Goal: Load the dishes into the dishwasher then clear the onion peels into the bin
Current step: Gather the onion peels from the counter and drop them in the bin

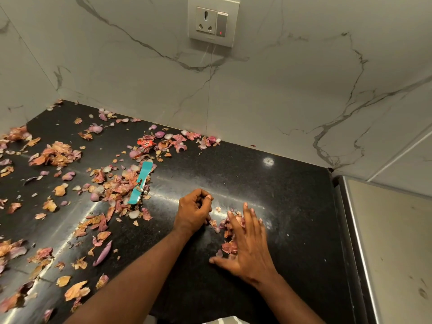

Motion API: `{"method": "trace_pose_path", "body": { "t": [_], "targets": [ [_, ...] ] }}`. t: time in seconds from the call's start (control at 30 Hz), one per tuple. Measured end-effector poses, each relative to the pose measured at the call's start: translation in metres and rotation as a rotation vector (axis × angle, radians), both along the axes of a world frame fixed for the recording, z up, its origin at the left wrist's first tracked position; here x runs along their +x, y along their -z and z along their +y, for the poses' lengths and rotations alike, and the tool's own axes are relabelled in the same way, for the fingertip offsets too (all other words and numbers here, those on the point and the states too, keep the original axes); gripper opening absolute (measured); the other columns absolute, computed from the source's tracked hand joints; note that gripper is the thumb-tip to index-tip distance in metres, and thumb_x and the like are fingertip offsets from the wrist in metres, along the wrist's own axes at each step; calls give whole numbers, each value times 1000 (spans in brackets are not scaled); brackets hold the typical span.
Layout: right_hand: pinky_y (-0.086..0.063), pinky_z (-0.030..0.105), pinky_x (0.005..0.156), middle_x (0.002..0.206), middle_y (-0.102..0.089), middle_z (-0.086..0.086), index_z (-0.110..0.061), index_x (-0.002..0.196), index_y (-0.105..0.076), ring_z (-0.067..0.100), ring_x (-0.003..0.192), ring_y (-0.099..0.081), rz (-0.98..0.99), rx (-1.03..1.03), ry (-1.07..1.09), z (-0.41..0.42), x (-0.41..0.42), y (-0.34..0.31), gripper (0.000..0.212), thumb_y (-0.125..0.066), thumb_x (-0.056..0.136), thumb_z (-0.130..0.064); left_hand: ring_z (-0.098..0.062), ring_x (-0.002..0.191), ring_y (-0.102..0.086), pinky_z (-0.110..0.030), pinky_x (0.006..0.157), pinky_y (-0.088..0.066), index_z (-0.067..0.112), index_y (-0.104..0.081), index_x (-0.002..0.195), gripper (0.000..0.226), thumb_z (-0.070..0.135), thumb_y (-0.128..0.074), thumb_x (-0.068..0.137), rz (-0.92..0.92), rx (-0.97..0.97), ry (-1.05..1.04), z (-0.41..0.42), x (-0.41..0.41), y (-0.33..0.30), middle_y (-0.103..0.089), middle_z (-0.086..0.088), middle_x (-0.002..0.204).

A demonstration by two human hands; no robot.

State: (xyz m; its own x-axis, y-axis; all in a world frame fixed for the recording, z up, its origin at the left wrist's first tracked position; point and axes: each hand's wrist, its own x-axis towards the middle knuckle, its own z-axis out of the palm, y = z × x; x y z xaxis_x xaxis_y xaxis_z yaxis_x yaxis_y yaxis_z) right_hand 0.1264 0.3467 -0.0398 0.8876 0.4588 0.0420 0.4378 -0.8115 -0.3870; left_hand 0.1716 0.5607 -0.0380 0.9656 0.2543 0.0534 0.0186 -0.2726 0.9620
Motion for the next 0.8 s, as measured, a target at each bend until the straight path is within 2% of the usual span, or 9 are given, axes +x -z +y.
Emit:
{"method": "trace_pose_path", "body": {
  "t": [0.1,0.17,0.2,0.3,0.43,0.6,0.67,0.73,0.8],
  "targets": [
    [8,56,126,173,20,6,-45,164,-2,28,160,17,-60,-44,-41,20,25,5,109,-48,78,-94,-24,53,-70,-32,48,-56,13,-69,94,10,14,-62,102,11,-6,-22,0,2,-1,-70,-8,68],
    [-1,58,128,175,0,7,-45,164,-15,30,161,-1,-111,-73,-82,31,37,8,95,-45,86,-88,-23,52,-70,-29,47,-55,13,-69,94,10,13,-62,101,13,-1,-39,0,2,-3,-70,-7,66],
    [-10,59,127,172,-16,6,-42,162,-26,30,159,-14,-140,-73,-99,34,42,9,85,-46,89,-83,-23,51,-70,-29,46,-54,12,-69,94,10,12,-62,101,16,-6,-43,0,3,-4,-70,-7,65],
    [-39,49,110,148,-49,3,-30,141,-54,26,136,-44,-206,-20,-132,37,46,9,57,-54,96,-65,-28,50,-68,-30,44,-53,10,-67,93,10,12,-61,102,33,-51,-51,2,2,-4,-69,-11,66],
    [-47,41,82,116,-58,0,-22,109,-64,20,101,-51,-290,37,-159,31,38,12,27,-58,101,-47,-34,53,-67,-31,44,-53,6,-66,94,13,13,-61,103,50,-114,-61,1,0,0,-68,-16,69],
    [-47,37,53,86,-57,1,-18,82,-62,18,72,-51,-363,-3,-216,23,33,21,39,-55,104,-49,-26,54,-65,-30,46,-53,5,-67,95,15,14,-60,105,77,-161,-35,1,-3,0,-69,-19,73],
    [-47,36,48,77,-56,0,-18,74,-61,17,64,-52,-340,39,-165,15,34,23,38,-57,100,-46,-24,56,-65,-29,49,-54,1,-67,96,17,14,-60,105,97,-196,-33,-1,-4,-4,-69,-18,74],
    [-46,33,52,70,-54,-5,-22,66,-58,12,60,-51,-207,224,45,8,34,16,38,-62,97,-44,-24,61,-66,-29,53,-56,-2,-68,99,21,16,-58,106,104,-269,-42,-7,-7,-9,-70,-18,77],
    [-40,32,54,60,-51,-8,-21,60,-54,10,54,-46,39,532,338,2,35,2,43,-67,97,-41,-27,71,-70,-32,62,-62,-3,-68,104,26,19,-56,108,116,-414,-73,-19,-10,-14,-73,-19,86]
  ]
}}
